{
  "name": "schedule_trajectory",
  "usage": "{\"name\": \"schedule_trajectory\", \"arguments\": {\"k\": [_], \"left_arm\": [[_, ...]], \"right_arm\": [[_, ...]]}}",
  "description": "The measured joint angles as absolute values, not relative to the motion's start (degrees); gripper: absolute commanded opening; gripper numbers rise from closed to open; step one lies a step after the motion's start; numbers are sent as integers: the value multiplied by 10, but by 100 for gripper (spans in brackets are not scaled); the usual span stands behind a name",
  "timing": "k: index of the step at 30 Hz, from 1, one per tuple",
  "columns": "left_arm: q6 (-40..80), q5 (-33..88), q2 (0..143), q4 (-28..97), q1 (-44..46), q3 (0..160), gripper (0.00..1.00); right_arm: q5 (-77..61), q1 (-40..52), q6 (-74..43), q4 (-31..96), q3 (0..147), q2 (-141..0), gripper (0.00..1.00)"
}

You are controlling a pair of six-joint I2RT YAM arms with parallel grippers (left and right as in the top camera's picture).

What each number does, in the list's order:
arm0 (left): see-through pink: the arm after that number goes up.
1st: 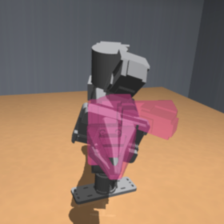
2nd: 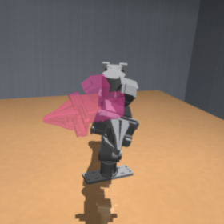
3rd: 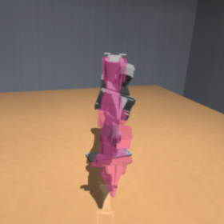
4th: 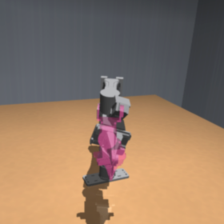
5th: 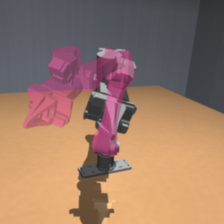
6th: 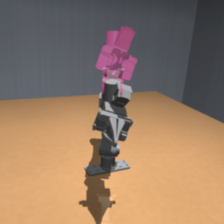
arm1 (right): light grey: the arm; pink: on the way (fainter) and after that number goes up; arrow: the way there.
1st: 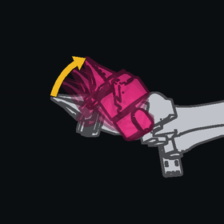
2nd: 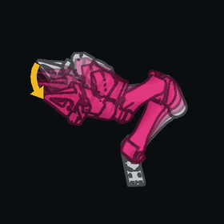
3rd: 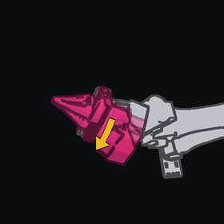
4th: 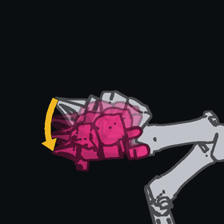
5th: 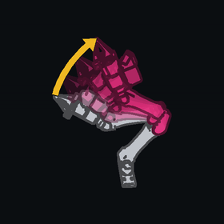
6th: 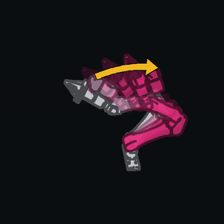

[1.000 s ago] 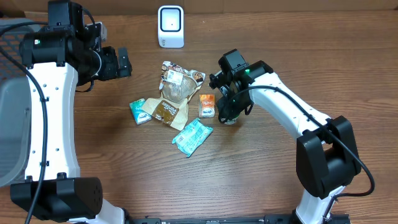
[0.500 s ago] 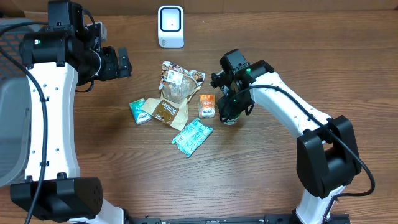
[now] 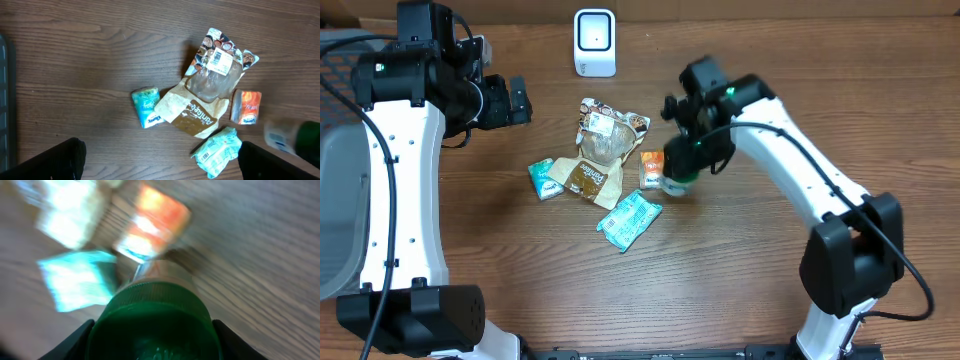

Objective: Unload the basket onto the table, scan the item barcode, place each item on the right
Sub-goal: 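Lift the jar and swing it toward the scanner face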

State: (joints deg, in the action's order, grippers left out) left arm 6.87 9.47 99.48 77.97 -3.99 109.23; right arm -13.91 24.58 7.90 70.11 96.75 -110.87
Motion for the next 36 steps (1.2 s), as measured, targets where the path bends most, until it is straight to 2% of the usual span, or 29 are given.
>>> {"name": "schedule_trajectory", "arguments": {"k": [7,18,25,36], "left_arm": [[69,95,995,780,-39,1092,100],[69,95,995,780,-39,1092,99],[69,95,995,780,-39,1092,100],[69,95,995,780,-39,1092,99]], "right_arm": [[-314,208,93,767,1072,-1088,13],[-624,95,296,873,1088,-1075,16],[-668,80,345,877,1088,-1075,16],[-675,83,356,879,1088,-1075,13]]}}
